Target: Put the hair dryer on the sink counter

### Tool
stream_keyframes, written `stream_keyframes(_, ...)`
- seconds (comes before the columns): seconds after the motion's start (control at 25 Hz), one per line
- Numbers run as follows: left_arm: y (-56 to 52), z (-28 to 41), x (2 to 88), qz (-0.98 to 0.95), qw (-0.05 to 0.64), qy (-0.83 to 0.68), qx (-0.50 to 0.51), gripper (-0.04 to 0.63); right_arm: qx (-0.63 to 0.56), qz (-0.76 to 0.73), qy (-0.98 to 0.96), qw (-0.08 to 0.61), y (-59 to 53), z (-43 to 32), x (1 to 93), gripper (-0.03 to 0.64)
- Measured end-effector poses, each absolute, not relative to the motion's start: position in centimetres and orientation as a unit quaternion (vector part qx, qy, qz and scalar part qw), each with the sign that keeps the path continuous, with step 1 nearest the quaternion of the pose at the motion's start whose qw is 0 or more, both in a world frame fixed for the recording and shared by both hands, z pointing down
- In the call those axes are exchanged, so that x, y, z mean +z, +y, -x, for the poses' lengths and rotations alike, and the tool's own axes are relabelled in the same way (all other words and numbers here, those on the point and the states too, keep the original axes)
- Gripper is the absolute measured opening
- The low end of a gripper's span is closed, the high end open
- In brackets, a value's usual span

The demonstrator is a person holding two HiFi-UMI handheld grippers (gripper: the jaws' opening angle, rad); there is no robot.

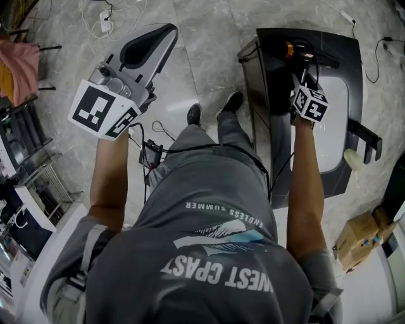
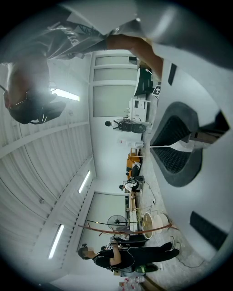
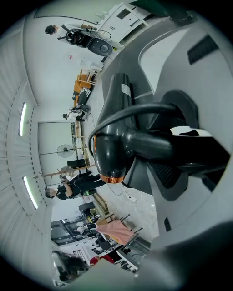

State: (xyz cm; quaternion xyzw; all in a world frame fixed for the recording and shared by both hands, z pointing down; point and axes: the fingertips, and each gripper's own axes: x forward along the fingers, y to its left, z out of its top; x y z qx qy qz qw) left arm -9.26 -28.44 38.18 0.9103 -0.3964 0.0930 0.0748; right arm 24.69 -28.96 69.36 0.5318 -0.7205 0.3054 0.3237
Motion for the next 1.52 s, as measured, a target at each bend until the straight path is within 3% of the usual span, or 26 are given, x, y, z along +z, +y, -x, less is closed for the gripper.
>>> stream_keyframes(0.28,-27.6,9.8,38.0,-0.91,0.072,-0.397,0.094,0.025,0.327,-0.52,-0.715,0.335,-28.4,-24.6,70.1,0.244)
stream_keyframes(0.56,-26.5,10.0,37.2,-0.911,0.065,-0.396,0.09,0.025,0.34,-0.49,-0.721,0.352,-27.6,-23.6,69.9,0.334)
stream_keyframes(1.0,-24.5,11.1,36.0,-0.913,0.054,-0.396,0.085,0.025,0.334,-0.497,-0.713,0.364,-25.6,-24.2,68.1,0.336)
stream_keyframes(1.52,-21.3,13.2,34.0,-0.916,0.036,-0.392,0.072,0.025,0.291,-0.535,-0.728,0.314,-23.1,-24.4,61.2,0.336)
